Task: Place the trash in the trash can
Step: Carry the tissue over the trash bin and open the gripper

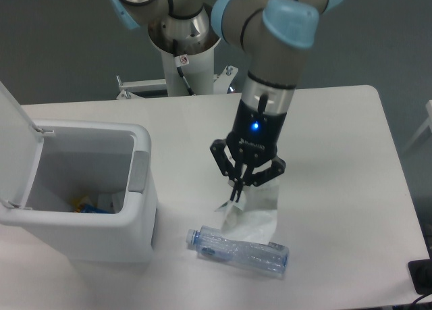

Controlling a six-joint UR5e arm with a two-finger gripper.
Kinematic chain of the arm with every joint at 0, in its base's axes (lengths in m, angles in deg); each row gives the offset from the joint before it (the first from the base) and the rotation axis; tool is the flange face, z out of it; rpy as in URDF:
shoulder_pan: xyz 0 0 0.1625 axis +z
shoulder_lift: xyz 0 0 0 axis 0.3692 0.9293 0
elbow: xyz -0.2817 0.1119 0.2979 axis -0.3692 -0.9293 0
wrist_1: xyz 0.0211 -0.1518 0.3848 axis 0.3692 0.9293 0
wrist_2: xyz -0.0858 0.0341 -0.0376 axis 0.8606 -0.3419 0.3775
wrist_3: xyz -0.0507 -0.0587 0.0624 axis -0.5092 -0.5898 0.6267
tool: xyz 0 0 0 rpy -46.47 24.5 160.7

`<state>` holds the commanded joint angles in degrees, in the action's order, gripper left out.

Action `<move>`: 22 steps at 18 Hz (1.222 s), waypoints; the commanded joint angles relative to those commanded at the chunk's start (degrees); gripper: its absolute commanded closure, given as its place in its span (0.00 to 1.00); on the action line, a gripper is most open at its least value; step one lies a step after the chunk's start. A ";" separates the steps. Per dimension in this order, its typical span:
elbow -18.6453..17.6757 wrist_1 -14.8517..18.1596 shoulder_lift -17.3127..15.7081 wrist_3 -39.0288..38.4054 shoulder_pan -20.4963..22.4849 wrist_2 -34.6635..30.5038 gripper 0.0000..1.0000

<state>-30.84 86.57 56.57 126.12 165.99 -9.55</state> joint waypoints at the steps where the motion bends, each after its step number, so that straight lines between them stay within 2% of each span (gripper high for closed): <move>1: 0.27 0.00 -1.22 -0.96 -0.26 1.50 1.00; 4: -0.43 0.00 -4.39 -1.41 -1.49 2.83 1.00; 10: -4.47 -0.26 -9.49 -1.94 -8.69 2.40 1.00; 14: -5.52 -0.61 -9.58 -1.68 -11.43 2.22 0.87; 17: -6.05 -0.62 -9.32 -0.98 -12.74 2.22 0.69; 18: -6.58 -0.70 -9.32 -0.71 -13.09 2.22 0.59; 19: -6.84 -0.62 -9.41 -0.28 -13.27 2.22 0.57; 20: -7.11 -0.70 -9.41 0.25 -13.36 2.31 0.47; 21: -7.20 -0.62 -9.32 1.65 -13.71 2.31 0.46; 22: -7.37 -0.62 -9.32 1.84 -13.80 2.31 0.40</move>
<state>-38.21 85.95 47.25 127.95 152.19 -7.24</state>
